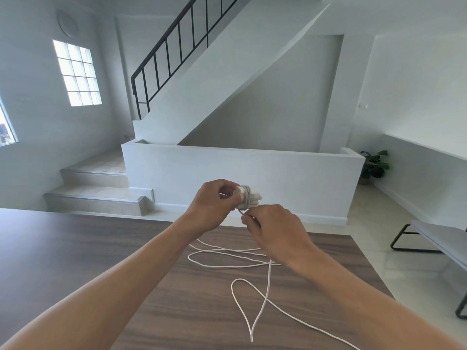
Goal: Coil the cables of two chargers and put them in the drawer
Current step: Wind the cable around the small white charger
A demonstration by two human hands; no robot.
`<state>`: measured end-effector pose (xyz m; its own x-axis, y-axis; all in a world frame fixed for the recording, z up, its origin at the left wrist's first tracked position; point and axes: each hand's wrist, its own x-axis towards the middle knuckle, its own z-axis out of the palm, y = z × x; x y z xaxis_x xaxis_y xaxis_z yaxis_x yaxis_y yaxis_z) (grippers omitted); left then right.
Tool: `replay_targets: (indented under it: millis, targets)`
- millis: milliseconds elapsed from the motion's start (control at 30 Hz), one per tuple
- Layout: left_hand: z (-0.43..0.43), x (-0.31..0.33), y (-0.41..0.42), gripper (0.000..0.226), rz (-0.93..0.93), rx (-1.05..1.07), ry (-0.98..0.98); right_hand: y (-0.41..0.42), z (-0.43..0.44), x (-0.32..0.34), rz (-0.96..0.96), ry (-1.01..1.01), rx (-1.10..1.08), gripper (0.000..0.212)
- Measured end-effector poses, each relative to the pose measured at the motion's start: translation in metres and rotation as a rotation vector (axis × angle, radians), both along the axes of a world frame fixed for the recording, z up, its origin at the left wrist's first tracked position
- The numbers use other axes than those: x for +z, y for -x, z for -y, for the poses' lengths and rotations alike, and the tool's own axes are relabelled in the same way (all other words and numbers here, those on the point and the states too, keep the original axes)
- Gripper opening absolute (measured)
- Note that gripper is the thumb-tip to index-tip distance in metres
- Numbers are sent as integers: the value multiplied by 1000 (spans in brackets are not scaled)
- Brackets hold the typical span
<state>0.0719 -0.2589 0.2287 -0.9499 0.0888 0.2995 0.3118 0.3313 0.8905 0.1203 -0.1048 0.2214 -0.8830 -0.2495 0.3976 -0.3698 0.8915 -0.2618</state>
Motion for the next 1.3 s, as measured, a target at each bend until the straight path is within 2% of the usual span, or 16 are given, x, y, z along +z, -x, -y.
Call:
replay_targets:
  millis: [133,400,567,767,900,1000,1100,1200,1300]
  targets:
    - [3,-2,1,3,-62,-36,72,-1,-6,18,-19,-109,-11,29]
    - [3,-7,1,13,-145,-167,275,6,-20,52,-66,-201,46,21]
    - [5,0,-1,12,-95,-289,270,21,-35,52,-61,-73,77,14]
    - [11,7,-8,23,103,-510,62,33,-47,41,64,284,237,14]
    - [10,15,-12,26,181,-598,-203,35,-53,20,66,439,202,26]
    - [6,19,-11,33,220,-588,-397,30,-47,-1,75,447,118,25]
    - [0,16,-11,23,214,-525,-480,19,-30,-13,61,385,101,24]
    - [-5,13,-11,32,198,-399,-454,13,-19,-15,16,316,85,25]
    - [-5,8,-5,24,176,-237,-392,10,-17,-9,-6,210,52,27]
